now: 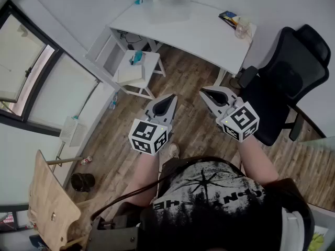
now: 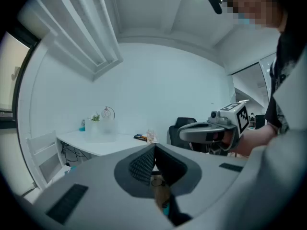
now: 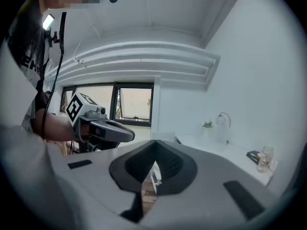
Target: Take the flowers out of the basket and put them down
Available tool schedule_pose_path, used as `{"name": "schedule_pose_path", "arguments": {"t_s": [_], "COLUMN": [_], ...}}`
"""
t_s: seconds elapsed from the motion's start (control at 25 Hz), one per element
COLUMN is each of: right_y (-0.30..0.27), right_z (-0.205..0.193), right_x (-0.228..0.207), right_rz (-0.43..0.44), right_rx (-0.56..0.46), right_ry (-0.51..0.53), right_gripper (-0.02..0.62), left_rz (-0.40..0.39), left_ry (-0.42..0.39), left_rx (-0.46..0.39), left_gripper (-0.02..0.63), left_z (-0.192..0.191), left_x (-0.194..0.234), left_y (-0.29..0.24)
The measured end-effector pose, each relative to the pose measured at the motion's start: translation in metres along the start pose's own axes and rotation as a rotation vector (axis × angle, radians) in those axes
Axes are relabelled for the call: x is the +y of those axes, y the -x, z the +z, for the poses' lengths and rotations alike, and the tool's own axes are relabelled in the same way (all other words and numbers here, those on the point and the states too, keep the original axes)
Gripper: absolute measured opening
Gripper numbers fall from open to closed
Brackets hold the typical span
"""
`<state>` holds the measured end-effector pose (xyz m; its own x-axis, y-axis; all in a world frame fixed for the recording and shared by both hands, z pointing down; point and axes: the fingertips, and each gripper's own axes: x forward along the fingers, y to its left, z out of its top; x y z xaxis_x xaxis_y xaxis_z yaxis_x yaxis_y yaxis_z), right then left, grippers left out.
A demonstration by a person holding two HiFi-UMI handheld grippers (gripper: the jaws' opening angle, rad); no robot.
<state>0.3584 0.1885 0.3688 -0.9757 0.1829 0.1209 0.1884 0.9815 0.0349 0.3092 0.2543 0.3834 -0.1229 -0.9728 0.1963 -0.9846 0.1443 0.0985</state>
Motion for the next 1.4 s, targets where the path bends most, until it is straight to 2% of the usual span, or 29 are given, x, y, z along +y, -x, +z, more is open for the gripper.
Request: {"name": "schedule_pose_path", "arguments": {"t_s": [0.32, 0.56, 0.92, 1.16, 1.4], "right_y": [0.005, 0.017, 0.019, 0.002, -0.035], "right_z": [-0.003, 0.018, 0.009, 0.002, -0.003], "right_x": [-0.002, -0.008, -0.010, -0.017, -0.031], "right_rz": [0.021, 0.024, 0.042, 0.039, 0.039], "right_rx": [0.004, -0.095, -0.079, -0.056, -0.042], "right_ry": [0.007, -0.046, -0.051, -0.034, -0.043], "right_gripper": [0.017, 0.018, 0.019, 0.020, 0.020], "left_rz": [0.011, 0.011, 0.017, 0.010, -0.006], "left_ry": [-0.033, -0.037, -0.005, 0.005, 0.004], "left_rx": [0.020, 0.009, -0.009, -0.004, 0.000], "left_gripper": [0.011, 0.011, 0.011, 0.011, 0.011], "left_z": [-0.004, 0.002, -0.001, -0.007, -0.008], "left_x": [-0.006, -0.011, -0.015, 0.003, 0.039], "left_y": [-0.012, -0.014, -0.021, -0.032, -0.048]}}
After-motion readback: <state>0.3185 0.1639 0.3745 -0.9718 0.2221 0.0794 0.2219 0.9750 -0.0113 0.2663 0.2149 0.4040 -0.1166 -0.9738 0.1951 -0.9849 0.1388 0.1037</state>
